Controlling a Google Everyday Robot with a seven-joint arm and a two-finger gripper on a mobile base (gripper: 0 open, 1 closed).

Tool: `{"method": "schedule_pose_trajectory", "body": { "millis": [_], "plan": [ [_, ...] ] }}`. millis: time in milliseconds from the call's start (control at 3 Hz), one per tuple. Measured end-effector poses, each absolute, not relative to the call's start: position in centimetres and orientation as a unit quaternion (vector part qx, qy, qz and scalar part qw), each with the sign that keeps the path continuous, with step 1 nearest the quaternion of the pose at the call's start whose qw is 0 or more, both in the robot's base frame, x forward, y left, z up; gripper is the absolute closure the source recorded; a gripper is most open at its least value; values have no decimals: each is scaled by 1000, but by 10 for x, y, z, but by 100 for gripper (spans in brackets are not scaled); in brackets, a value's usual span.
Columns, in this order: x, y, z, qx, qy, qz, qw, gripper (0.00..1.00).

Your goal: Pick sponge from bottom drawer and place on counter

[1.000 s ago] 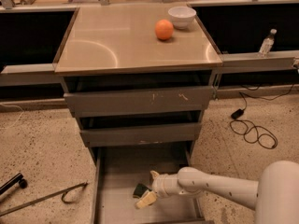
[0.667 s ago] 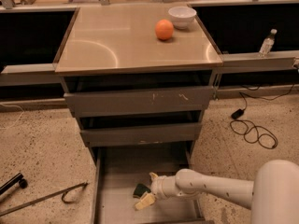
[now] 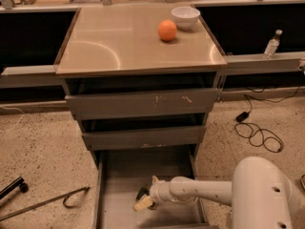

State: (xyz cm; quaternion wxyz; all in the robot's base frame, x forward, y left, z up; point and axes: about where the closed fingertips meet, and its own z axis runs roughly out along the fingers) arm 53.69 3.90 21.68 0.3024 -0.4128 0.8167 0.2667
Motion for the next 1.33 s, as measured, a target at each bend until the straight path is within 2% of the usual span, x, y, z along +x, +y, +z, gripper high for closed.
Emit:
{"method": "schedule_pose_trajectory", "body": {
  "millis": [1333],
  "plan": [
    [531, 51, 157, -394, 834, 249, 296, 0]
  ]
}}
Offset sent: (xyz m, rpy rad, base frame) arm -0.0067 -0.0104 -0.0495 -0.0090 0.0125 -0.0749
